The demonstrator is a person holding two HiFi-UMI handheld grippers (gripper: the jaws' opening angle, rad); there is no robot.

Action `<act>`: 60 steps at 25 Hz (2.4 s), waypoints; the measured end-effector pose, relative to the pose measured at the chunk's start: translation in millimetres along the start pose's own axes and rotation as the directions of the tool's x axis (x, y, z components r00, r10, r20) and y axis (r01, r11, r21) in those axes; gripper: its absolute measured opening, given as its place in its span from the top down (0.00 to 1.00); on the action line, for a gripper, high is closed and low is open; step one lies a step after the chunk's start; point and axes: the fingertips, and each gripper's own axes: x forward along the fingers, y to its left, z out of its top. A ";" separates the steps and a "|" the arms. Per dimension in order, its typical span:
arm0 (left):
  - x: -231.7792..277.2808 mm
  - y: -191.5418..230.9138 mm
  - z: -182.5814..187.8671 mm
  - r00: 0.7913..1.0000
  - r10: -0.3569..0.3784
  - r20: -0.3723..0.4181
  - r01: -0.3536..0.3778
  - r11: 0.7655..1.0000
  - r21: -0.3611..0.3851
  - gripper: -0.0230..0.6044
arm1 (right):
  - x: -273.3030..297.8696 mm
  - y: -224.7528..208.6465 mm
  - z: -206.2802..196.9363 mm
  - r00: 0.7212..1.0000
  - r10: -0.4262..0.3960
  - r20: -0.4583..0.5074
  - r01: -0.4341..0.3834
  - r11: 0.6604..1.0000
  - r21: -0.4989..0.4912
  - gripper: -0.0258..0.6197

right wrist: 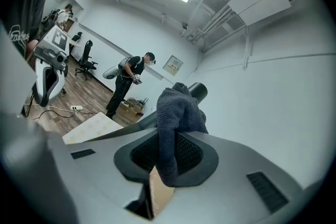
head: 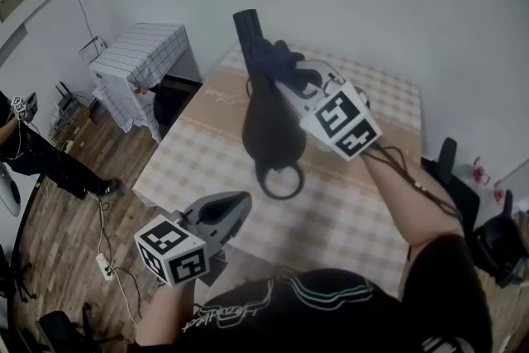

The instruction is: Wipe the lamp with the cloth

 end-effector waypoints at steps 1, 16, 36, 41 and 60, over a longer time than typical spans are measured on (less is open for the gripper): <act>1.3 -0.9 -0.6 1.000 -0.003 0.000 0.003 1.000 0.002 0.97 | -1.1 2.5 -2.5 1.000 0.003 -0.003 -0.003 1.000 -0.008 0.87; 17.6 -7.9 -12.4 0.999 -0.027 -0.017 0.027 1.000 0.002 0.97 | -15.0 28.3 -45.2 0.992 0.125 0.009 -0.126 0.986 0.114 0.87; 19.2 0.4 -44.5 0.998 -0.056 0.002 0.056 0.996 -0.073 0.97 | -41.3 59.2 -108.3 0.988 0.145 -0.043 -0.130 0.959 0.252 0.87; 16.2 -6.5 -51.0 0.997 -0.075 0.001 0.075 0.994 -0.078 0.97 | -63.8 65.9 -126.6 0.987 0.120 -0.105 -0.083 0.950 0.300 0.87; -85.3 -114.6 -56.0 0.977 -0.214 0.008 0.213 0.976 0.036 0.97 | -236.2 223.5 -10.1 0.992 0.062 0.113 -0.126 0.665 0.736 0.87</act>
